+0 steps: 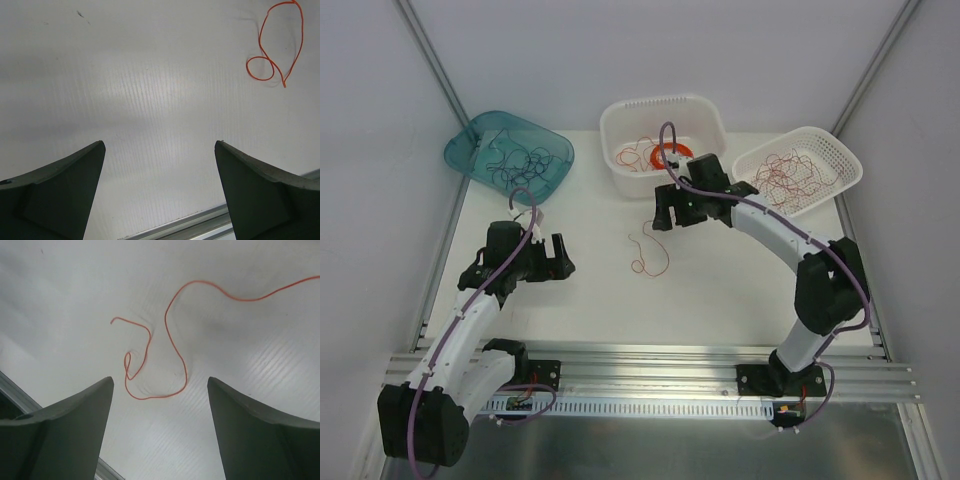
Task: Untangle the cables
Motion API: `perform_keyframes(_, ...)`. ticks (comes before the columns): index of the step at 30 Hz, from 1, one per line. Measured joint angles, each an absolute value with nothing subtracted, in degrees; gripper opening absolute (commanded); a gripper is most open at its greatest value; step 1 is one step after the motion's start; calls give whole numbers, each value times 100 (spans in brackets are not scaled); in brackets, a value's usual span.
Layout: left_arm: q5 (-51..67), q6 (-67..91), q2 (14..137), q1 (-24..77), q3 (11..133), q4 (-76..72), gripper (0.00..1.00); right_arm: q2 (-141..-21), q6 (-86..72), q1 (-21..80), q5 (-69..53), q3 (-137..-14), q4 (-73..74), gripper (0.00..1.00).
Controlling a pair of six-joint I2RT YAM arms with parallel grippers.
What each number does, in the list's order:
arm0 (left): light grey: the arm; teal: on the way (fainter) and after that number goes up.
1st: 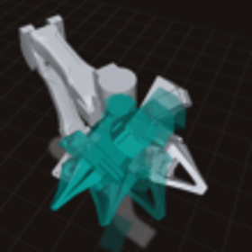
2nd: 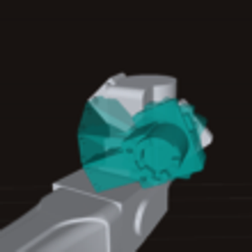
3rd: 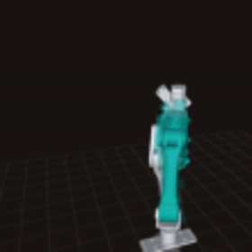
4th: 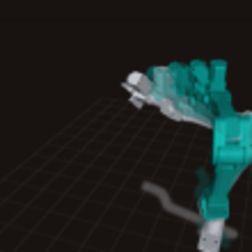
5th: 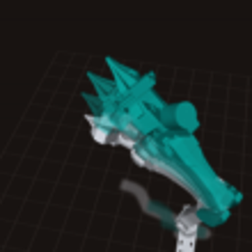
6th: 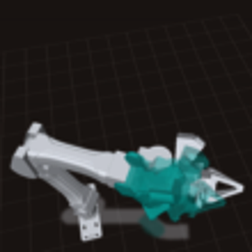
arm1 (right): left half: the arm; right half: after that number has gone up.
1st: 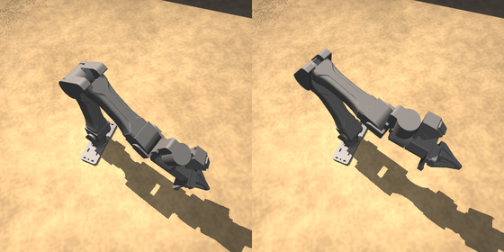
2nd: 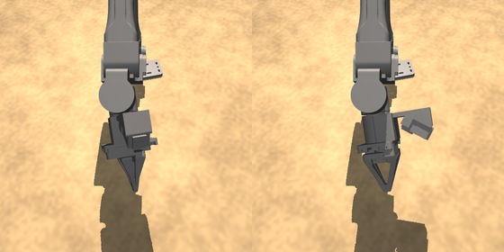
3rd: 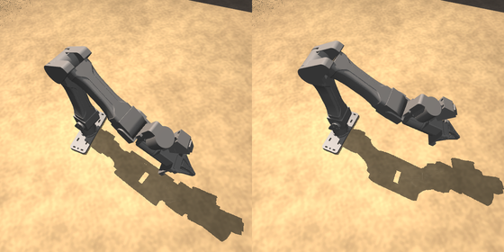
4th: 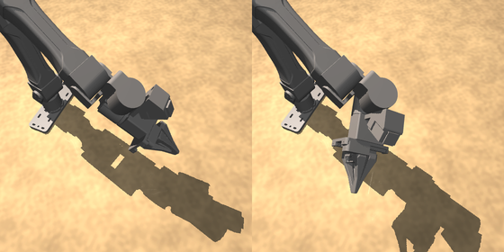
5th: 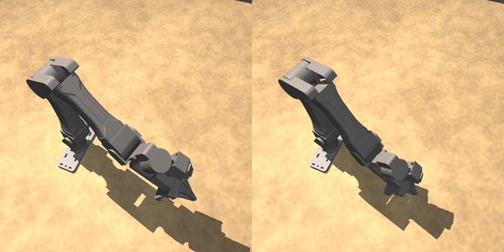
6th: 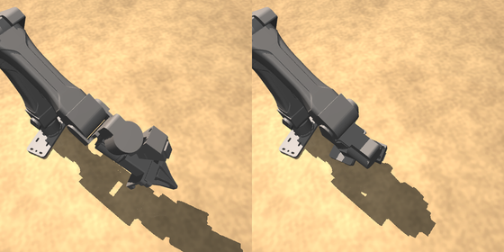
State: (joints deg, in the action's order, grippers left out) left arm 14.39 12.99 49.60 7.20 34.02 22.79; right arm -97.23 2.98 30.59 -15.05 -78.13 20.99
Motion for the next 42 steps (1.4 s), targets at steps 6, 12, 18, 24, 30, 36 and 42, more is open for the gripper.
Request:
perform_keyframes(6, 1437, 1299, 4958, 720, 3402, 2274, 92, -10097, 399, 3378, -1417, -7358, 2123, 65)
perform_keyframes(12, 1437, 1299, 4947, 720, 3402, 2272, 92, -10753, 475, 3594, -1214, -7356, 2064, 52)
perform_keyframes(18, 1435, 1297, 4947, 720, 3402, 2272, 92, -11131, 567, 3684, -1046, -7461, 1933, 29)
perform_keyframes(24, 1435, 1299, 4947, 720, 3402, 2272, 92, -11096, 716, 3817, -917, -7461, 1931, 1)
perform_keyframes(30, 1435, 1299, 4947, 720, 3402, 2272, 92, -10344, 1031, 3857, -676, -7679, 2445, 1)
perform_keyframes(36, 1435, 1299, 4950, 720, 3402, 2272, 92, -9529, 1505, 3852, -301, -9041, 2738, 1)
perform_keyframes(42, 1439, 1299, 4954, 720, 3402, 2270, 92, -9164, 1900, 3830, 272, -10315, 2447, 1)
